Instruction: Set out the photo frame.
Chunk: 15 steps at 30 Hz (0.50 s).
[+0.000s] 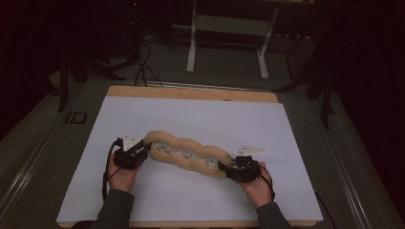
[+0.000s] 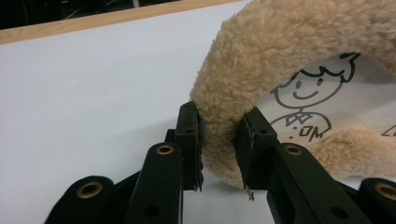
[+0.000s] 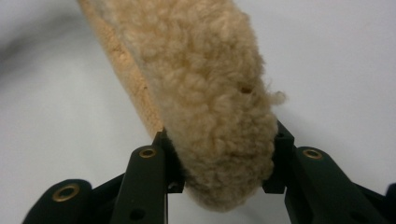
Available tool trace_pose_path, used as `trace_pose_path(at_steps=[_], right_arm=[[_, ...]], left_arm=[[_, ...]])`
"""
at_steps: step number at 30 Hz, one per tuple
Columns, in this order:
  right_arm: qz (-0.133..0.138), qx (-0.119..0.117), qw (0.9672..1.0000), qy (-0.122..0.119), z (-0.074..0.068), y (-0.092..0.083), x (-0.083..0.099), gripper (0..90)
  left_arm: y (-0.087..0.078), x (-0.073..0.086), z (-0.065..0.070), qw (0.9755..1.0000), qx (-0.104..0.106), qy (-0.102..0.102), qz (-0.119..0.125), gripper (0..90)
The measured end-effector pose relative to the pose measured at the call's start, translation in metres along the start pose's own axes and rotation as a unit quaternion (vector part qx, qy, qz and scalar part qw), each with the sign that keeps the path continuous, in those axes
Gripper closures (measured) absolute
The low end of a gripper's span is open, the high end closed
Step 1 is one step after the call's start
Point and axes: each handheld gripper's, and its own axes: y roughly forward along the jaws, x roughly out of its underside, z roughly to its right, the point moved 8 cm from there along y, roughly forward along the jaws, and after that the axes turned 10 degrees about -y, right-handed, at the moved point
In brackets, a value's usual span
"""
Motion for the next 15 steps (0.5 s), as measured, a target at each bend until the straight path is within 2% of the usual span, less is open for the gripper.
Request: trace_pose_path(at_steps=[6,15], right_arm=[[0.0,0.006,0.9999,0.012,0.006,0.003,-0.001,61.1],[0.006,0.004,0.9999,0.011,0.012,0.002,-0.005,60.7]], left_arm=[[0.0,0.001,0.0,0.9999,-0.012,-0.005,-0.002,73.3],[-0.003,0.0,0.004,0.9996,-0.024,-0.015,0.001,73.3]])
